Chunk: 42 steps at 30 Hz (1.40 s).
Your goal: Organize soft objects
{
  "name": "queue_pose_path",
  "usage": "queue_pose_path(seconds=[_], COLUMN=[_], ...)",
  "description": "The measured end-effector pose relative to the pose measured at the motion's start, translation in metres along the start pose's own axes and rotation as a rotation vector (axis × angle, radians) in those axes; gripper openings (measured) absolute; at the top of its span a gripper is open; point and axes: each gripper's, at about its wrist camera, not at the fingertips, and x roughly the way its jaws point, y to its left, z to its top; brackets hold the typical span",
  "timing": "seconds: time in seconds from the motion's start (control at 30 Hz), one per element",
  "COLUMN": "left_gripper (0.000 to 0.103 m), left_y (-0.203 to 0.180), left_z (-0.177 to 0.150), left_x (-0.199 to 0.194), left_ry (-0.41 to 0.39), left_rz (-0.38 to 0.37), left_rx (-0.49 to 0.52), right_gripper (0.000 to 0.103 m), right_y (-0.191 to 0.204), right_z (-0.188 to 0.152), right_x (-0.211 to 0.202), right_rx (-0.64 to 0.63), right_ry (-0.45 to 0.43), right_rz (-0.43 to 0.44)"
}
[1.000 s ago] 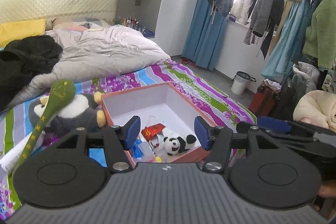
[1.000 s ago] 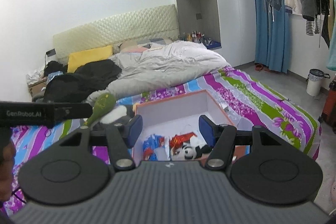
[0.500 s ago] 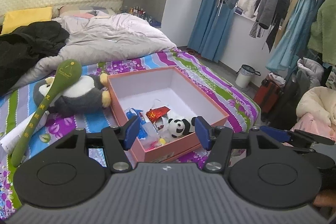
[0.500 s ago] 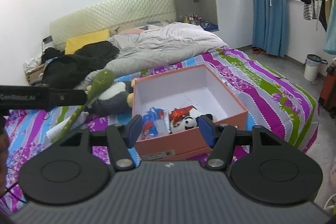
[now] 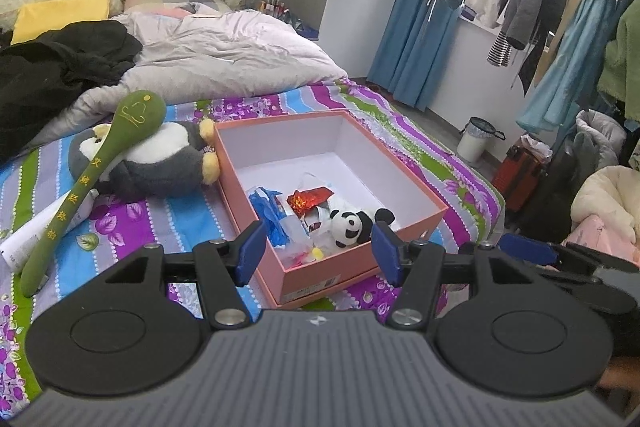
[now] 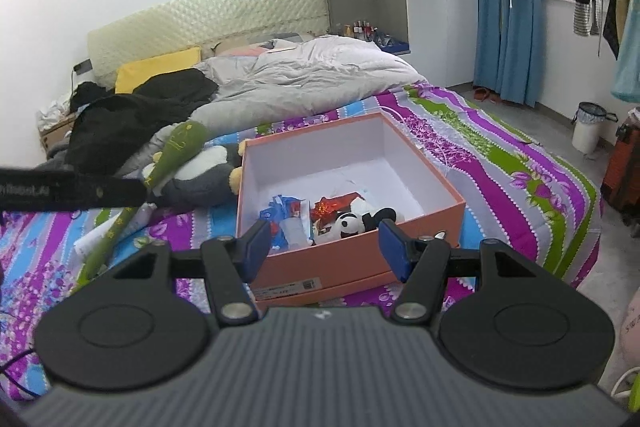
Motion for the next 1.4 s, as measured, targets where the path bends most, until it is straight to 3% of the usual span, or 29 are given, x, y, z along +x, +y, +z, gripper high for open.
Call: queue_pose_path(seconds=[0.07,0.1,0.17,0.43,1.4], left_gripper=[0.076,0.086,0.094,0.102,0.103], left_y=[0.001,0.002,0.001,-0.004,-0.005], left_z=[-0.002,-0.002,-0.004,-0.008,-0.015], left_x=[0.002,0.003,0.002,0.004,0.011], left_ry=[0.01,0.01,0.003,0.011,0.06], left_rz=[-0.006,-0.01,-0.018,0.001,0.059], left_rx=[-0.013,-0.015,-0.004,0.019,0.039], right_gripper=[0.067,0.086,0.103,0.103,0.103], right_y=[-0.002,-0.003,-0.006,-0.005,-0.007], right_z=[0.001,0.001,0.0,-0.003,-0.001], right_x=[0.002,0.003,0.002,0.003,-0.002], right_rx=[0.005,0.009,0.024,0.012,0.004], right_ry=[0.009,0.012,0.001,0.01,-0.015], right_rz=[0.001,0.006,0.011,-0.02,-0.03])
